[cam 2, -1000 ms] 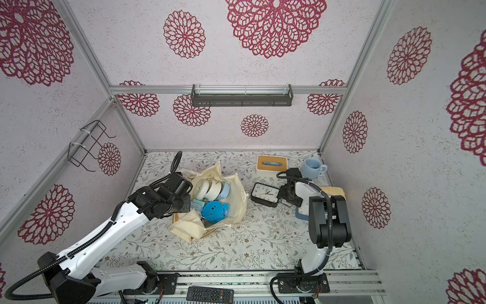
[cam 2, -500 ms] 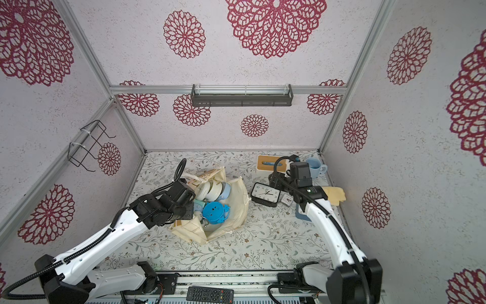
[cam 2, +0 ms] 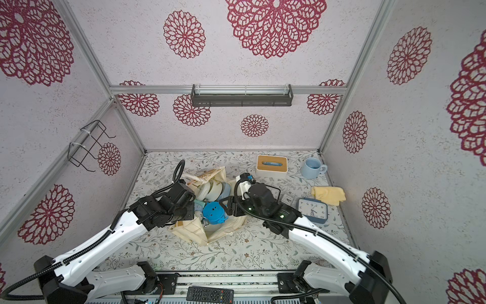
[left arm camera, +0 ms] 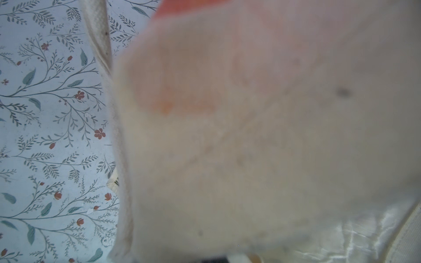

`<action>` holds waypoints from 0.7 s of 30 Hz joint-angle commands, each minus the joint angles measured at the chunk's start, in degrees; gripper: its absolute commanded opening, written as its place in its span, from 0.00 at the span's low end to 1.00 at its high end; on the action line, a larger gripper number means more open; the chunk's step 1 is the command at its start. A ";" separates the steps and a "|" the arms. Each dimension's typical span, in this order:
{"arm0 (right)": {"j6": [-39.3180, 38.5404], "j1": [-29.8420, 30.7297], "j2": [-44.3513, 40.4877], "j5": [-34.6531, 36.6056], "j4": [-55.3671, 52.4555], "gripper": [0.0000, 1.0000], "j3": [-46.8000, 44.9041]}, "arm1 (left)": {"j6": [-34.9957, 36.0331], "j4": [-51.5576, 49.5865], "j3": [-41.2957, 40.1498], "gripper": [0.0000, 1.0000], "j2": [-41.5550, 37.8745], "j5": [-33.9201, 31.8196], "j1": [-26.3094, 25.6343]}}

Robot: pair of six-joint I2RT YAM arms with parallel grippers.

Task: Take the alarm clock out of the canvas bag
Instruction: Pick up the alarm from the canvas bag.

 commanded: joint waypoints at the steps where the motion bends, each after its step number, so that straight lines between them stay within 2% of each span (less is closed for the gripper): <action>1: 11.01 1.67 4.27 8.44 10.32 0.71 -0.77 | -0.70 -0.72 1.12 0.00 0.56 1.28 -1.07; 9: 19.11 7.58 21.69 24.73 20.93 0.69 3.30 | -0.98 -0.39 0.56 0.00 1.09 -0.24 -1.12; 13: 19.64 9.20 27.93 26.87 24.84 0.70 7.40 | -0.23 -0.60 0.95 0.00 1.40 -0.39 -1.16; 21: 22.51 10.11 34.81 28.63 21.68 0.70 16.36 | 1.72 -0.37 0.97 0.00 -0.06 -1.93 -1.13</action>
